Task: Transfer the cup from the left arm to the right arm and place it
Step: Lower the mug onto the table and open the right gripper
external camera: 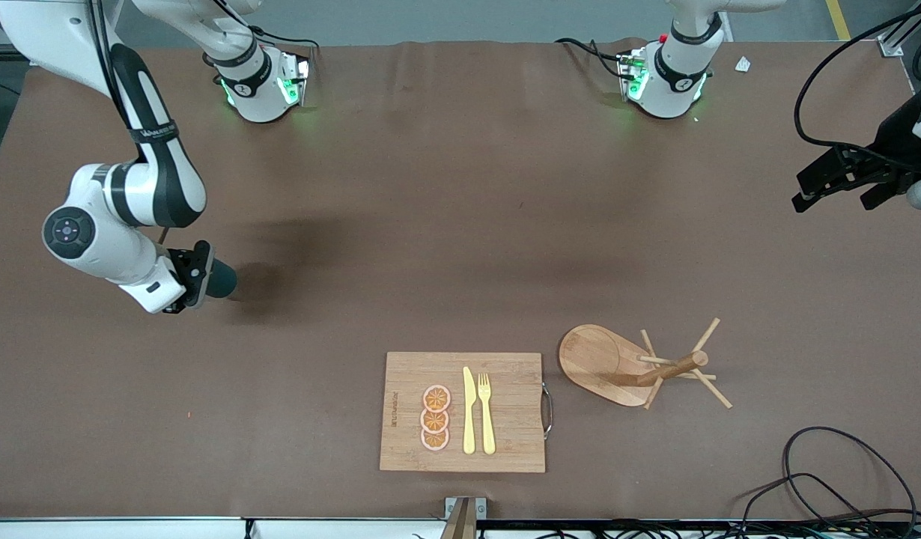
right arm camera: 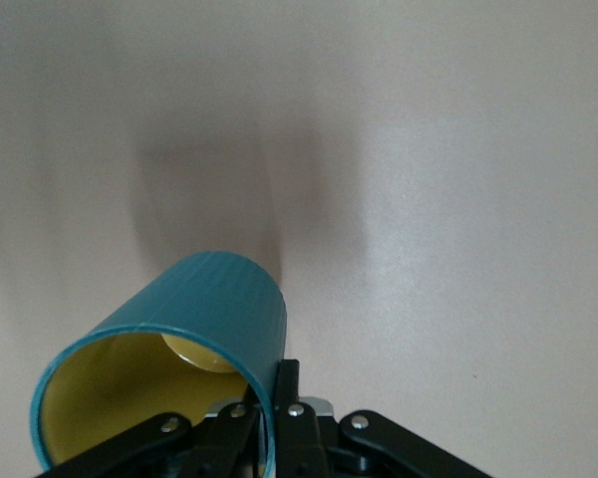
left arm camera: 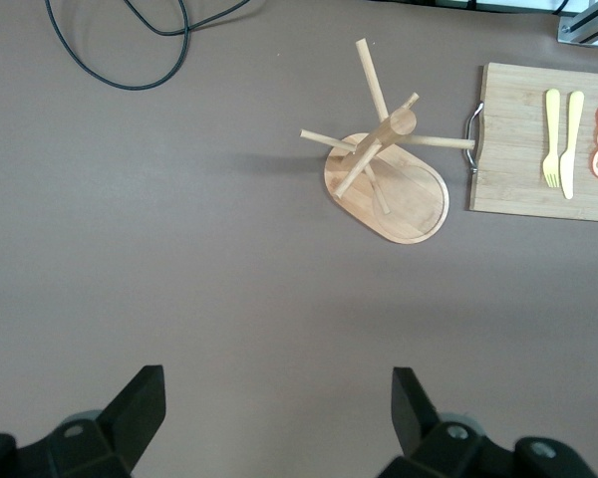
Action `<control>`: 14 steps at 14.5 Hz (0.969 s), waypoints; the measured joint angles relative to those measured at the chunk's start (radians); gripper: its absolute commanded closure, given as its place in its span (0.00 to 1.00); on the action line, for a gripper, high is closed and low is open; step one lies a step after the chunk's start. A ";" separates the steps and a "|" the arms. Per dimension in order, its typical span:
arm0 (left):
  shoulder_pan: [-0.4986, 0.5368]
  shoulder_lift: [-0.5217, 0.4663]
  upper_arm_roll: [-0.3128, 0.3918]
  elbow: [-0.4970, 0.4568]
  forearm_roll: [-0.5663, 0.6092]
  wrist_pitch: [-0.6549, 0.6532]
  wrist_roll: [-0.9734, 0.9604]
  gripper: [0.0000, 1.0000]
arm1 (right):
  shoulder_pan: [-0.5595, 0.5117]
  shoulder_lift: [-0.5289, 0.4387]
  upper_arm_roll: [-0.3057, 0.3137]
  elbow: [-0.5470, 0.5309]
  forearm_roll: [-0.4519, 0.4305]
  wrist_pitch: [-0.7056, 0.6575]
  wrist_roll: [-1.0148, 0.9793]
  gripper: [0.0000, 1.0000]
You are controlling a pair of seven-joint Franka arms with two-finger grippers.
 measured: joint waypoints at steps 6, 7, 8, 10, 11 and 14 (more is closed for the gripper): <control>0.001 -0.001 0.002 0.000 0.000 0.000 0.000 0.00 | 0.001 0.000 0.000 -0.067 -0.010 0.089 0.000 0.25; 0.001 -0.001 0.002 0.000 0.000 0.000 0.000 0.00 | 0.001 0.000 0.000 -0.067 -0.010 0.089 0.000 0.00; 0.001 -0.001 0.002 0.000 0.000 0.000 0.000 0.00 | 0.001 -0.001 0.000 -0.067 -0.010 0.089 0.000 0.00; 0.001 -0.001 0.003 0.000 0.000 0.000 0.000 0.00 | 0.001 -0.003 0.000 -0.067 -0.010 0.089 0.000 0.00; 0.001 -0.001 0.003 0.000 0.000 0.000 0.000 0.00 | 0.001 -0.005 0.000 -0.067 -0.010 0.089 0.000 0.00; 0.001 -0.001 0.003 0.000 0.000 0.000 0.000 0.00 | 0.001 -0.041 0.000 -0.064 -0.010 0.030 0.014 0.00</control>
